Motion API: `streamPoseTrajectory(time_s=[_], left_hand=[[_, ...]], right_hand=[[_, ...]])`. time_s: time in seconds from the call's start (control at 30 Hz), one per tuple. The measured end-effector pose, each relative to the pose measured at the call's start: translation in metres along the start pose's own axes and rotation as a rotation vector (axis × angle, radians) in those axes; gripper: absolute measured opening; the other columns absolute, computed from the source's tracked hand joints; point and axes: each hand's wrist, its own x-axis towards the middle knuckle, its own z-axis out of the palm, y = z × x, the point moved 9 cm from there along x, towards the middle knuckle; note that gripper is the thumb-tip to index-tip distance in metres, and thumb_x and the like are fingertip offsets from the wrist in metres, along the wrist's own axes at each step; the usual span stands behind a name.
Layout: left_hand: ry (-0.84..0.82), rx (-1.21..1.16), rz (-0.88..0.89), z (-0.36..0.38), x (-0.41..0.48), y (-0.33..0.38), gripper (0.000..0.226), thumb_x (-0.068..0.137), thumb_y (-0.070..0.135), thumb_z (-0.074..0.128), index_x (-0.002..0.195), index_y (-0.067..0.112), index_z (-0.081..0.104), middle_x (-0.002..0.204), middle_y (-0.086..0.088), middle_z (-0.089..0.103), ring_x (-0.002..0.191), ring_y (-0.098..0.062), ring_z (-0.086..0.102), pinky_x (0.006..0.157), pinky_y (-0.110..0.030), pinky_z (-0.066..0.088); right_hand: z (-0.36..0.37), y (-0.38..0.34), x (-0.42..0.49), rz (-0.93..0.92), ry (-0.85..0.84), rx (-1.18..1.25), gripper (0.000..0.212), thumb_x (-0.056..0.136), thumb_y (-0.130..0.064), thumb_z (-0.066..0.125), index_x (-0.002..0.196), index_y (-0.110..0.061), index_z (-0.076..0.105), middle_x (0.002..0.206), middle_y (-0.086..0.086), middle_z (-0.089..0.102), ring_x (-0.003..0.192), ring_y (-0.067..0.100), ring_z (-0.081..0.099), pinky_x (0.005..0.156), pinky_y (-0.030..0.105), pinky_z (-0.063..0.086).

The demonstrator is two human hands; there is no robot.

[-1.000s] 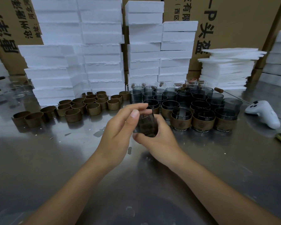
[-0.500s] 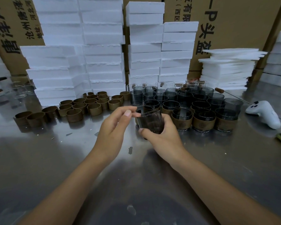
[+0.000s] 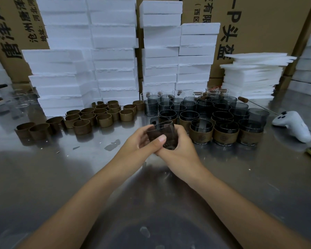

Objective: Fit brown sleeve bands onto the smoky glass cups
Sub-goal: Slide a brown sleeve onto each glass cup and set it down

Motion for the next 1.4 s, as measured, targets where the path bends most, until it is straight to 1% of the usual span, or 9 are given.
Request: streamPoseTrajectory(time_s=[0.1, 0.23, 0.43, 0.63, 0.87, 0.97, 1.1, 1.23, 1.4], left_hand=[[0.035, -0.031, -0.002, -0.006, 0.003, 0.0, 0.05, 0.067, 0.04, 0.063, 0.113, 0.022, 0.06, 0.111, -0.001, 0.07, 0.107, -0.013, 0.064, 0.088, -0.017, 0.051], [0.062, -0.075, 0.0, -0.009, 0.003, -0.001, 0.044, 0.074, 0.026, 0.065, 0.116, 0.016, 0.059, 0.114, -0.007, 0.068, 0.108, -0.014, 0.064, 0.09, -0.018, 0.05], [0.184, -0.071, 0.06, -0.023, 0.006, 0.003, 0.036, 0.087, 0.009, 0.062, 0.122, 0.008, 0.056, 0.114, -0.006, 0.066, 0.103, -0.012, 0.063, 0.089, -0.018, 0.05], [0.289, 0.031, 0.131, -0.038, 0.005, 0.008, 0.038, 0.084, 0.014, 0.067, 0.12, 0.019, 0.057, 0.114, 0.006, 0.065, 0.105, -0.005, 0.06, 0.087, -0.015, 0.046], [0.201, 0.084, 0.186, -0.024, 0.003, 0.01, 0.039, 0.081, 0.009, 0.071, 0.11, 0.031, 0.056, 0.108, 0.012, 0.064, 0.098, 0.011, 0.059, 0.076, -0.006, 0.047], [0.167, 0.133, 0.183, -0.016, 0.002, 0.007, 0.041, 0.079, 0.013, 0.073, 0.105, 0.039, 0.055, 0.109, 0.017, 0.063, 0.107, 0.005, 0.058, 0.084, -0.01, 0.05], [0.15, 0.114, 0.186, -0.011, 0.002, 0.004, 0.042, 0.078, 0.014, 0.073, 0.106, 0.038, 0.055, 0.111, 0.015, 0.062, 0.113, -0.003, 0.057, 0.091, -0.016, 0.05], [0.139, 0.082, 0.204, -0.01, 0.0, 0.009, 0.042, 0.079, 0.011, 0.072, 0.108, 0.037, 0.055, 0.109, 0.016, 0.064, 0.108, 0.003, 0.058, 0.083, -0.009, 0.048], [0.149, 0.028, 0.236, -0.012, -0.002, 0.015, 0.043, 0.082, 0.004, 0.069, 0.113, 0.03, 0.055, 0.108, 0.014, 0.064, 0.102, 0.009, 0.06, 0.078, -0.004, 0.045]], right_hand=[[0.002, 0.001, 0.0, -0.004, -0.015, -0.006, 0.043, 0.073, -0.014, 0.077, 0.107, -0.028, 0.056, 0.091, -0.012, 0.068, 0.087, 0.002, 0.066, 0.079, 0.022, 0.052], [0.002, 0.001, 0.001, -0.013, -0.033, -0.004, 0.046, 0.072, -0.013, 0.078, 0.111, -0.029, 0.059, 0.096, -0.011, 0.07, 0.091, 0.003, 0.066, 0.088, 0.029, 0.053], [0.01, 0.009, 0.002, 0.085, -0.153, -0.049, 0.078, 0.075, -0.008, 0.077, 0.14, -0.025, 0.039, 0.12, -0.006, 0.061, 0.111, 0.007, 0.06, 0.1, 0.031, 0.047], [0.004, 0.017, 0.0, 0.26, -0.094, -0.011, 0.033, 0.095, -0.011, 0.052, 0.126, -0.021, 0.053, 0.111, -0.001, 0.066, 0.095, 0.01, 0.064, 0.066, 0.016, 0.049], [-0.009, 0.021, -0.002, 0.404, 0.047, 0.285, 0.026, 0.1, -0.028, 0.047, 0.105, -0.012, 0.067, 0.095, 0.007, 0.074, 0.092, 0.021, 0.07, 0.081, 0.031, 0.054], [-0.007, 0.025, -0.003, 0.454, 0.053, 0.337, 0.032, 0.1, -0.031, 0.046, 0.109, -0.009, 0.067, 0.101, 0.011, 0.073, 0.098, 0.024, 0.069, 0.091, 0.037, 0.053], [-0.004, 0.026, -0.004, 0.49, 0.058, 0.491, 0.032, 0.101, -0.028, 0.045, 0.112, -0.006, 0.065, 0.105, 0.015, 0.072, 0.098, 0.024, 0.068, 0.083, 0.036, 0.056], [0.005, 0.026, -0.006, 0.507, 0.02, 0.649, 0.031, 0.101, -0.03, 0.044, 0.107, -0.009, 0.065, 0.093, 0.009, 0.074, 0.091, 0.022, 0.069, 0.077, 0.034, 0.056], [0.021, 0.024, -0.008, 0.526, -0.103, 0.708, 0.042, 0.098, -0.044, 0.04, 0.12, -0.015, 0.062, 0.112, 0.007, 0.071, 0.103, 0.018, 0.064, 0.093, 0.038, 0.046]])
